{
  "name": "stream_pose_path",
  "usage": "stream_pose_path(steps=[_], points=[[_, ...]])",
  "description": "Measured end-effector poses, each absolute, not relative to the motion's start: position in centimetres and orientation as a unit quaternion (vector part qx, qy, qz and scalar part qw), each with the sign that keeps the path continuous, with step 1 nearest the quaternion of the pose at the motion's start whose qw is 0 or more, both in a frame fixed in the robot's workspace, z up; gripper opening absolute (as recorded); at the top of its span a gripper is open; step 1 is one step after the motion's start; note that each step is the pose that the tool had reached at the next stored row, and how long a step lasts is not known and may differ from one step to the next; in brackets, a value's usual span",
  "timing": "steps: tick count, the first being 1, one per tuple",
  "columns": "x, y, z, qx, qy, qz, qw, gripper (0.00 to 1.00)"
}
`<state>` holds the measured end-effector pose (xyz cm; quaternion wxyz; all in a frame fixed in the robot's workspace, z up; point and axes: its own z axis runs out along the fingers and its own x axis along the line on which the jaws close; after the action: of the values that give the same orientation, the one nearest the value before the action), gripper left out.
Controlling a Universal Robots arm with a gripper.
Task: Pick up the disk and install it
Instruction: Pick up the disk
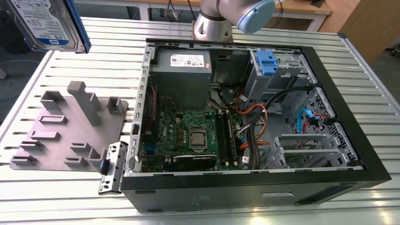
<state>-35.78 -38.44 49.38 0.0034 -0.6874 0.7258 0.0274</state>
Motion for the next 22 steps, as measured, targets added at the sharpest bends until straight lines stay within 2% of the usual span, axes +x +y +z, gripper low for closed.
stream_pose_path(steps=[22], points=[[-35.32, -38.44, 49.39, -0.687, 0.726, 0.027, 0.003, 0.35]])
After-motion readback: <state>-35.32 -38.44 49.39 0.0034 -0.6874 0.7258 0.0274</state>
